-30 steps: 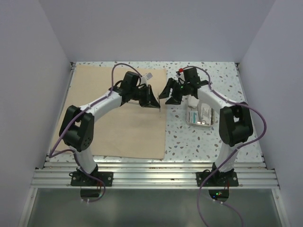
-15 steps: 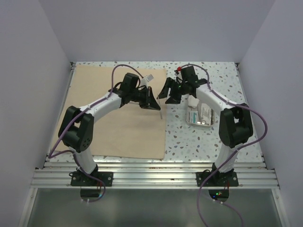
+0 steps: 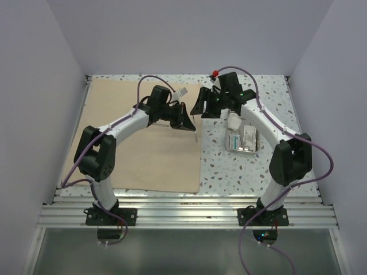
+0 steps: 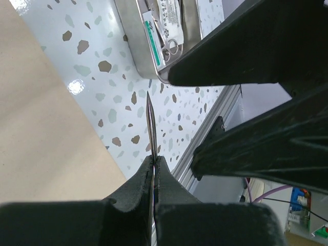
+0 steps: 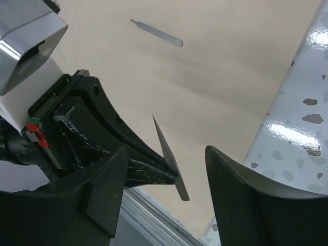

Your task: Prepare the surgical pack

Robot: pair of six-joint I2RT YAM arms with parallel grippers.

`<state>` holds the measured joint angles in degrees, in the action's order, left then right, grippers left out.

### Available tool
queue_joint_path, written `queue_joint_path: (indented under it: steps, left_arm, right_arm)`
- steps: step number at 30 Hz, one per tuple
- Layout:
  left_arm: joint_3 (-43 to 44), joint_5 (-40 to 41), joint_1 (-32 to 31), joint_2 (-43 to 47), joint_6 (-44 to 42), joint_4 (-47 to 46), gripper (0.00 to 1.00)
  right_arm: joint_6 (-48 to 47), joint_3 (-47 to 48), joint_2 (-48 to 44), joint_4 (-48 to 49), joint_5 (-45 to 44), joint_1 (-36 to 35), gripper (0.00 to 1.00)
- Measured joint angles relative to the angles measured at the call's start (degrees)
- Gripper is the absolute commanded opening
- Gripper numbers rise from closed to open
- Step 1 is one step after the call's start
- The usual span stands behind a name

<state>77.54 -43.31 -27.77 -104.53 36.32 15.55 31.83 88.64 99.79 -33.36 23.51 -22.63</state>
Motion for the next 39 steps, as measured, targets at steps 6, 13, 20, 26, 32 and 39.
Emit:
queue_joint_path:
  steps: [6,13,20,26,32,39]
  left_arm:
    - [1.2,-0.6,0.0,-0.1,0.0,0.1,0.0]
    - [1.2,-1.1,0.0,-0.3,0.0,0.3,0.0]
    - [1.2,0.3,2.4,-0.7,3.2,-2.3,0.52]
    - [14.6,16.3,7.2,-8.1,7.0,5.8,0.55]
    - [37.1,35.5,8.2,-22.3,13.6,20.9,0.54]
    - [41.4,45.0,8.2,-28.1,22.5,29.6,0.57]
  right_arm:
    - [-0.1,0.0,1.7,0.0,0.2,-1.4,0.54]
    - [-0.1,0.0,4.6,0.2,2.4,-1.4,0.01]
    - [-3.7,0.2,4.9,-3.2,-0.1,0.9,0.0]
    - [-10.0,1.4,4.9,-11.3,-11.7,9.6,0.0]
    - [-16.3,3.0,4.9,-18.4,-27.4,15.1,0.0]
    - [-19.2,2.7,4.9,-20.7,-32.5,14.3,0.0]
